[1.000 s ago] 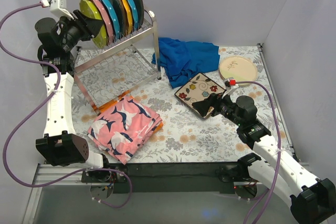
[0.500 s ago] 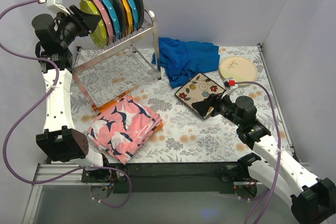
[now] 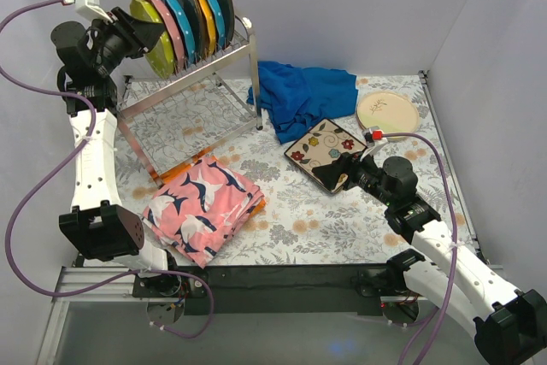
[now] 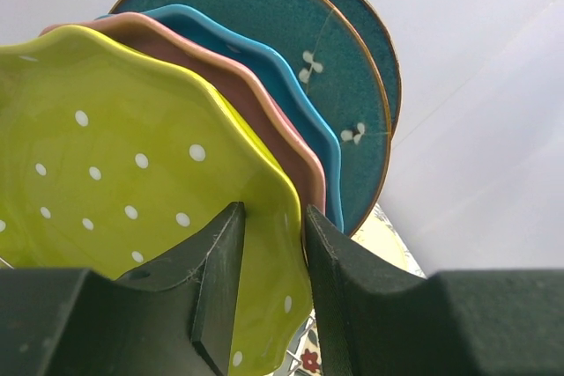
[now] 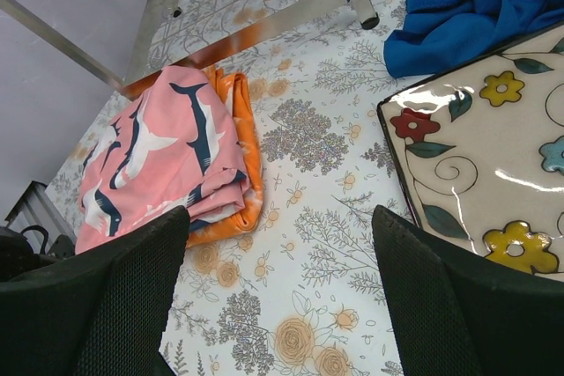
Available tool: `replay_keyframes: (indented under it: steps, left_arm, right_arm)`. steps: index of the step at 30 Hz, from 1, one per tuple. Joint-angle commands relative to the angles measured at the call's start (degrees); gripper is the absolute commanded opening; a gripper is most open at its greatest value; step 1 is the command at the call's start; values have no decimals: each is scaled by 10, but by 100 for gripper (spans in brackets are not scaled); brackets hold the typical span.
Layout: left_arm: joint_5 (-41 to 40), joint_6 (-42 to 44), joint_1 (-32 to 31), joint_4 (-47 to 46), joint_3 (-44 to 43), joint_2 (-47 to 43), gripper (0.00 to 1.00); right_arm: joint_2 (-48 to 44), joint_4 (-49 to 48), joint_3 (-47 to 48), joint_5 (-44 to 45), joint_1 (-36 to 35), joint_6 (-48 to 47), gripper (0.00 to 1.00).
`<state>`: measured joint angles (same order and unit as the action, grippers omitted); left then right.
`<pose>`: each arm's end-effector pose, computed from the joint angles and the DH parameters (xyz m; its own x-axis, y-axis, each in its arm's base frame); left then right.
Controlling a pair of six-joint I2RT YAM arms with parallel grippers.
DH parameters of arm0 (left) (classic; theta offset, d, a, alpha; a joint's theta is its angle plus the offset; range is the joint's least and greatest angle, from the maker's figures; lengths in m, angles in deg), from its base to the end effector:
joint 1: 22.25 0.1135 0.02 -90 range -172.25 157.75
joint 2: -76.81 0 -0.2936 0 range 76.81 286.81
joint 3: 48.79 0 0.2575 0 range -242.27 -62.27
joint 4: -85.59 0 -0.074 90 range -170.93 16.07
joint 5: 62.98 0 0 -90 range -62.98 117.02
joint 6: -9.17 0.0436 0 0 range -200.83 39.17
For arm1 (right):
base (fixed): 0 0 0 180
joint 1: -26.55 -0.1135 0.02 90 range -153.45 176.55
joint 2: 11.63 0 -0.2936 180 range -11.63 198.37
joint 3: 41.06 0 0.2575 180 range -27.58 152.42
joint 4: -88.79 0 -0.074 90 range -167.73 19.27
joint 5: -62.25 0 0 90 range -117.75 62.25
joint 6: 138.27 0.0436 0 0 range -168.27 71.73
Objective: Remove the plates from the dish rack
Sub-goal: Unload the plate from the dish rack.
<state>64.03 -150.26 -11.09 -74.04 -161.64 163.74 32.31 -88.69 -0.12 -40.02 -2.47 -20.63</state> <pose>0.3428 0.0409 0.5298 -0.3723 -0.8355 -0.4042 0.2411 0.3335 -0.9114 0.1545 0.0963 0.2925 -0.3802 0.3075 -0.8723 -0.5448 0.6877 0.4799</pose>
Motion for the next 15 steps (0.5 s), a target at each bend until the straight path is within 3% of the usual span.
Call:
replay_keyframes:
  steps: [1, 6, 7, 8, 15]
  left_arm:
    - [23, -22, 4, -17, -12, 2, 29]
    - [35, -38, 4, -28, -4, 2, 26]
    - [43, -46, 4, -30, -1, 2, 21]
    - [46, -50, 4, -34, 1, 1, 0]
    - [32, -51, 4, -36, -2, -19, 0]
  right_arm:
    - [-9, -31, 2, 8, -4, -12, 88]
    - [-13, -31, 2, 9, -5, -14, 88]
    - [-15, -32, 2, 12, -6, -14, 88]
    - [-15, -31, 1, 14, -6, -14, 88]
    - [-11, -30, 3, 12, -7, -16, 88]
